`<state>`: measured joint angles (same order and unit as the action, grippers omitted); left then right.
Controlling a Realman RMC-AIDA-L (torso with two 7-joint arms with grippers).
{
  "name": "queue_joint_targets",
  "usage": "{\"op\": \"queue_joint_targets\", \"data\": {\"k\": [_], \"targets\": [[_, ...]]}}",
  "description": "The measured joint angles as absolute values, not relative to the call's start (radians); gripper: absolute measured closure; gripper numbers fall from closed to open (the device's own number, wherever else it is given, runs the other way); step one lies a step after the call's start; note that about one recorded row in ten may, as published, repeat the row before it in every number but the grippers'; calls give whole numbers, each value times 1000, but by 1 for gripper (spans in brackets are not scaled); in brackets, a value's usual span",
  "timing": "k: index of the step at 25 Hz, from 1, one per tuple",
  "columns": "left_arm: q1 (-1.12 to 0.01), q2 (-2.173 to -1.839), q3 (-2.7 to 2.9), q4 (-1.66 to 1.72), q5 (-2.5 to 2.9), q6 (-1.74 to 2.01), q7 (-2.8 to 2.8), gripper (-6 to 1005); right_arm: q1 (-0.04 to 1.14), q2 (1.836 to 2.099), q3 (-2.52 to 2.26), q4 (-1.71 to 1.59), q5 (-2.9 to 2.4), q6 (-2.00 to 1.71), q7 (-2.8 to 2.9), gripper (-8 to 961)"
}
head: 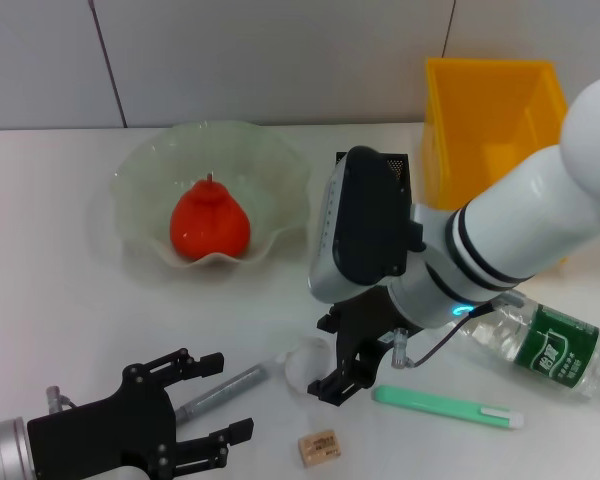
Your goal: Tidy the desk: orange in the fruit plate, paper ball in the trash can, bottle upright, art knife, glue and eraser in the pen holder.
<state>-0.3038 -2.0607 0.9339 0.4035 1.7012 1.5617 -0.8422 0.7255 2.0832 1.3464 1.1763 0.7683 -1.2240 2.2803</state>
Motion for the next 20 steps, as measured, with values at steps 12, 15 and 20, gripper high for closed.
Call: {"op": "queue_joint_targets", "data": {"k": [12, 15, 20], "targets": [[-302, -2062, 934, 403, 1701, 1563, -842, 206, 739, 2083, 1336, 1158, 773, -1214, 2287, 404], [-302, -2062, 933, 403, 1701, 1563, -842, 206, 736, 2083, 1345, 1165, 791, -1219, 2288, 428], [-298, -2062, 929, 403, 1701, 1563, -840, 206, 724, 2083, 1417, 1213, 797, -1246, 2312, 464]]}}
